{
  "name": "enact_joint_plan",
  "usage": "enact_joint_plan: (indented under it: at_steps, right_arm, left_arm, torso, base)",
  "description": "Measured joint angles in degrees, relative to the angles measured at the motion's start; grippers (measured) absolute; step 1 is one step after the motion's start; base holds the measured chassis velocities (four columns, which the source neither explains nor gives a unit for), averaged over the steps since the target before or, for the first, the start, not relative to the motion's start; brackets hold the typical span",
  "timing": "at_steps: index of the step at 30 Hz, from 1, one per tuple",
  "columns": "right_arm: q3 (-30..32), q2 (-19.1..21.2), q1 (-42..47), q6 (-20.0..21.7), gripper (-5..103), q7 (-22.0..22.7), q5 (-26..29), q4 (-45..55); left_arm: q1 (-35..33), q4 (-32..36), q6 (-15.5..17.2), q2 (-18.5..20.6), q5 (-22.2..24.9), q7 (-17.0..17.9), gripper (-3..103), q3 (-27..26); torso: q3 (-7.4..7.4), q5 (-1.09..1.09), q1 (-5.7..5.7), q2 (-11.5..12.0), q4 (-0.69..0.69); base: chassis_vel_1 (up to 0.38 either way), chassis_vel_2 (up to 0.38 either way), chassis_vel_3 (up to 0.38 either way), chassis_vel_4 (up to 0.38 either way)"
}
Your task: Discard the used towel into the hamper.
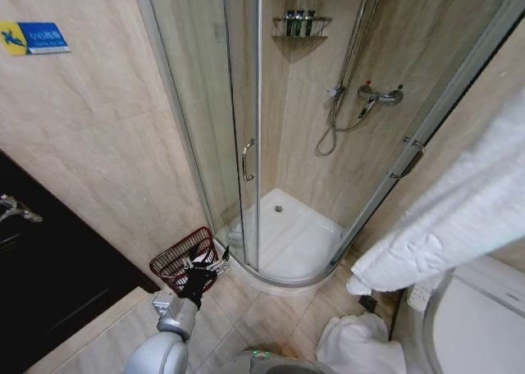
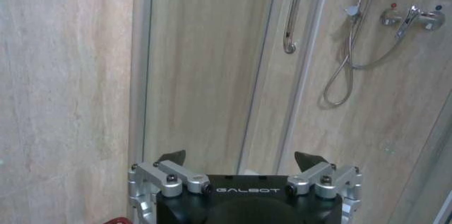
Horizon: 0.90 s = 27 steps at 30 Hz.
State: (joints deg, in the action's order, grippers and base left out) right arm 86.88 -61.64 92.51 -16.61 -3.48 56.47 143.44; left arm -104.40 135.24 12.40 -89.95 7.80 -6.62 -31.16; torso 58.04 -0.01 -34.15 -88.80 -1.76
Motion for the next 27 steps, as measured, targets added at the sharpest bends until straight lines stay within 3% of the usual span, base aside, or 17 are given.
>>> enact_joint_plan:
  at_steps: [5, 7, 16, 19, 27]
  right_arm:
    - [0.1, -0.2, 0.2, -2.5, 9, -2.6, -0.8, -0.1]
    - [-0.1, -0.2, 0.1, -5.1, 9, -6.7, -1.3, -0.1]
    - [-3.7, -2.7, 0.6, -10.9, 9, -14.4, -1.3, -3.4]
    - [-6.5, -4.6, 0.6, -13.4, 9, -17.6, -3.2, -6.5]
    - [-15.6, -6.5, -1.0, -17.4, 9, -20.1, -7.0, -16.3]
  left_arm:
    - [0.0, 0.0, 0.0, 0.0, 0.0, 0.0, 100, 0.0]
    - [0.0, 0.0, 0.0, 0.0, 0.0, 0.0, 100, 0.0]
    - [0.0, 0.0, 0.0, 0.0, 0.0, 0.0, 100, 0.0]
    - [0.0, 0.0, 0.0, 0.0, 0.0, 0.0, 100, 0.0]
    - [0.0, 0.0, 0.0, 0.0, 0.0, 0.0, 100, 0.0]
  torso:
    - [0.0, 0.0, -0.01, 0.0, -0.01]
    - [0.0, 0.0, -0.01, 0.0, -0.01]
    - [0.01, 0.01, -0.01, 0.0, -0.02]
    - [0.0, 0.02, -0.01, 0.0, 0.0]
    - [0.01, 0.03, -0.01, 0.0, 0.0]
  base:
    - [0.0, 0.0, 0.0, 0.0]
    - [0.0, 0.0, 0.0, 0.0]
    - [0.0, 0.0, 0.0, 0.0]
    - [0.0, 0.0, 0.0, 0.0]
    - [0.0, 0.0, 0.0, 0.0]
